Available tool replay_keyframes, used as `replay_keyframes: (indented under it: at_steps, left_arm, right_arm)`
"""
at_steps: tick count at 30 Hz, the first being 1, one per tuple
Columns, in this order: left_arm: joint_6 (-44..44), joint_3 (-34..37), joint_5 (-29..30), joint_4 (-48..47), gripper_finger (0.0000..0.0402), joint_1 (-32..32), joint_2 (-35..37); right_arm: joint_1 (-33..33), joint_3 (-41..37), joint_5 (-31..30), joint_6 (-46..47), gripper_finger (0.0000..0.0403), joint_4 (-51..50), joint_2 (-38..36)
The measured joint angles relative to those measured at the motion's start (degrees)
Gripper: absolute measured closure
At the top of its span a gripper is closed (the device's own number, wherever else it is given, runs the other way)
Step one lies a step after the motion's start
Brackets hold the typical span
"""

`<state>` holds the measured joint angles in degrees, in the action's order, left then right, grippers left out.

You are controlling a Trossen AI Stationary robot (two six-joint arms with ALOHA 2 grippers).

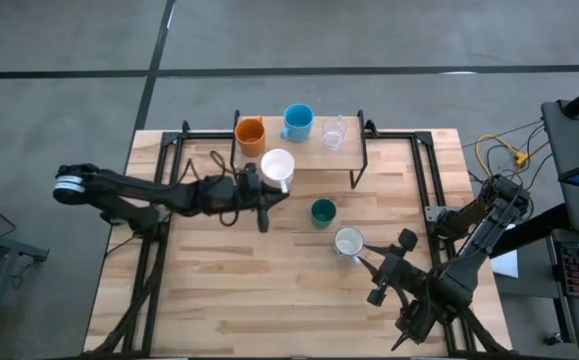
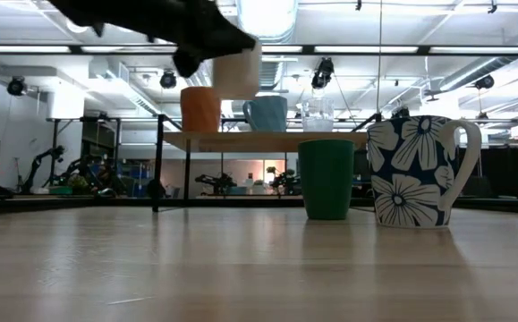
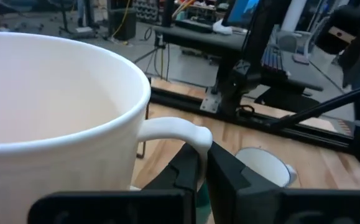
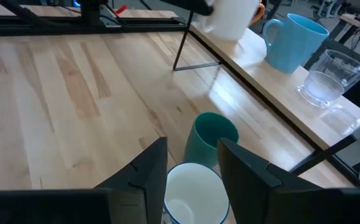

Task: Stack small to large cups/mugs on shelf
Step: Put the white mug on the shelf

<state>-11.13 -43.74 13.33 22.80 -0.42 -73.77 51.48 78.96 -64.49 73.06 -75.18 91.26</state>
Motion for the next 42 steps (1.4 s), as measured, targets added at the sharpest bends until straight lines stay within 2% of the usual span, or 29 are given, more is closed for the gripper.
replay_keyframes:
  at_steps: [8,14,25,42]
  left_arm:
    - [2.57,-6.88,-3.0,0.14,0.0402,2.34,-8.32]
    - [2.46,-9.29,-4.76,-0.05,0.0402,4.38,-12.43]
    - [1.0,-9.74,-6.56,-0.47,0.0402,8.7,-11.81]
    - [0.77,-8.74,-7.27,-2.32,0.0402,11.74,-12.03]
  right_arm:
    - [0.0,-0.12,0.11,1.14,0.027,-0.01,0.0]
    - [0.0,-0.13,0.41,1.92,0.0269,0.05,0.0]
    - [0.0,-0.11,0.5,2.22,0.027,0.31,0.0]
    - [0.0,0.09,0.61,2.81,0.0268,0.66,0.0]
